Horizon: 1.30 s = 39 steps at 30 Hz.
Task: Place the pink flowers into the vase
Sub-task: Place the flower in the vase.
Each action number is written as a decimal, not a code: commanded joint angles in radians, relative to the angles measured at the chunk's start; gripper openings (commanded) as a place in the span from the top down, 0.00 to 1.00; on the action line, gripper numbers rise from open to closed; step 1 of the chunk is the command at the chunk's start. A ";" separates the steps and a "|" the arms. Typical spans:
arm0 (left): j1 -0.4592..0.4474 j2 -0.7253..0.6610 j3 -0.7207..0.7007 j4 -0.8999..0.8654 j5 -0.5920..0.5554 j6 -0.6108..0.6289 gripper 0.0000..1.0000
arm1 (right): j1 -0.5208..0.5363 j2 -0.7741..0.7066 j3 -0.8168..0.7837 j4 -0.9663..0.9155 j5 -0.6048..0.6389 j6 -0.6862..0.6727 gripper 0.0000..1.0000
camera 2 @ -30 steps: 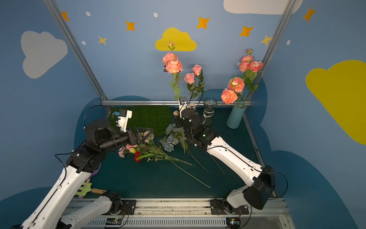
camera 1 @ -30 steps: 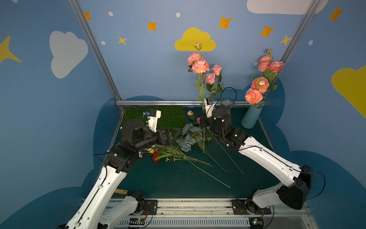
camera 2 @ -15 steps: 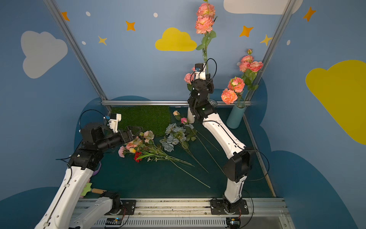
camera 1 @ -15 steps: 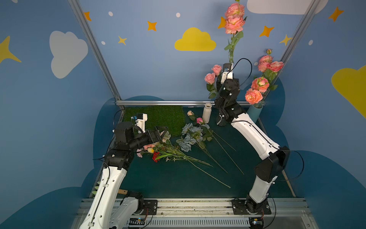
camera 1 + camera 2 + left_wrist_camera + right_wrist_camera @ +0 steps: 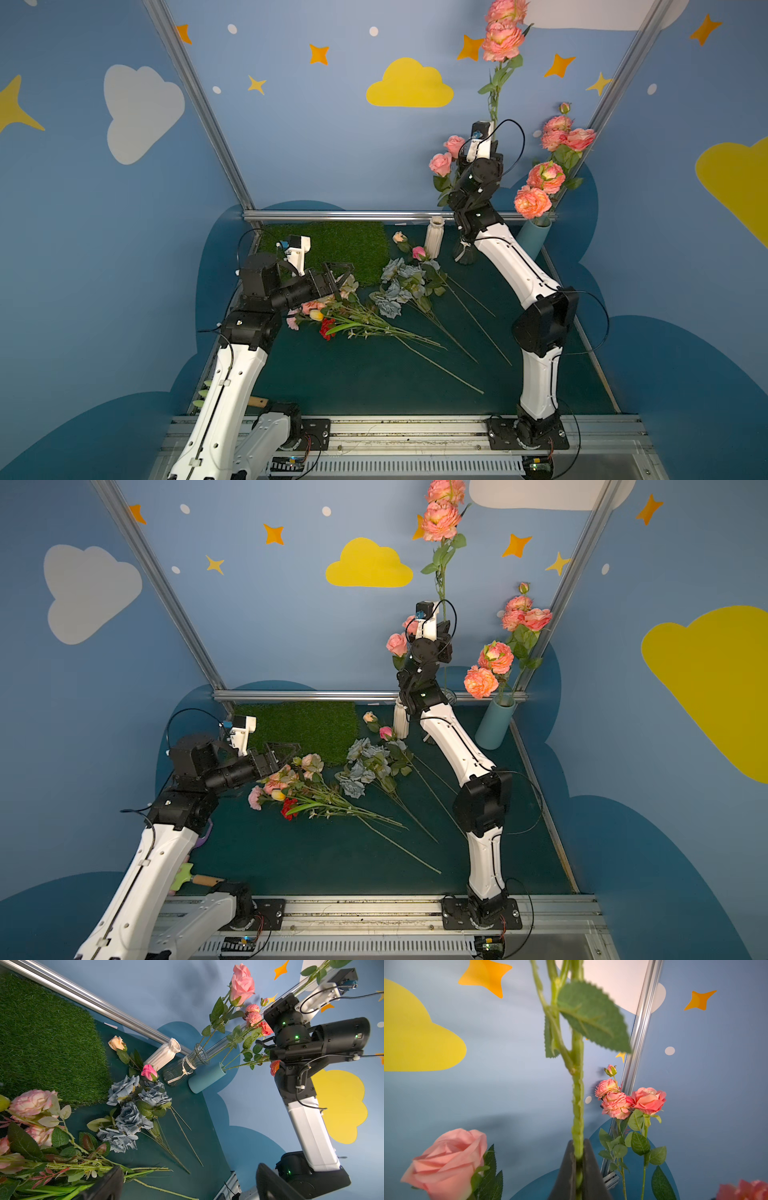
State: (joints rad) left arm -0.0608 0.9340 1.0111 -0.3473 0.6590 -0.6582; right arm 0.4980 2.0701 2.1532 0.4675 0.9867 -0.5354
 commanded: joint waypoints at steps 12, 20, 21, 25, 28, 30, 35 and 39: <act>0.005 0.008 -0.011 0.024 0.026 0.006 0.01 | -0.065 0.135 0.091 -0.043 0.134 0.185 1.00; 0.006 0.008 -0.012 0.025 0.026 0.009 0.01 | -0.127 0.149 0.118 -0.524 0.129 0.654 1.00; 0.008 0.007 -0.012 0.024 0.027 0.009 0.01 | -0.131 0.153 0.125 -0.563 0.119 0.686 1.00; 0.011 0.005 -0.015 0.024 0.026 0.005 0.00 | -0.139 0.185 0.177 -0.691 0.077 0.749 0.83; 0.018 0.001 -0.017 0.026 0.025 0.003 0.00 | -0.145 0.191 0.212 -0.802 0.015 0.791 0.71; 0.020 0.000 -0.017 0.025 0.022 0.001 0.00 | -0.148 0.193 0.243 -0.905 -0.028 0.824 0.67; 0.026 -0.005 -0.021 0.031 0.030 -0.005 0.00 | -0.132 0.128 0.190 -1.027 -0.101 0.845 0.63; 0.026 -0.010 -0.026 0.037 0.037 -0.010 0.00 | -0.099 0.055 0.090 -1.054 -0.115 0.817 0.63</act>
State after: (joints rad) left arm -0.0395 0.9394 0.9955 -0.3340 0.6762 -0.6632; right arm 0.3706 2.2070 2.2761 -0.5049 0.8974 0.2737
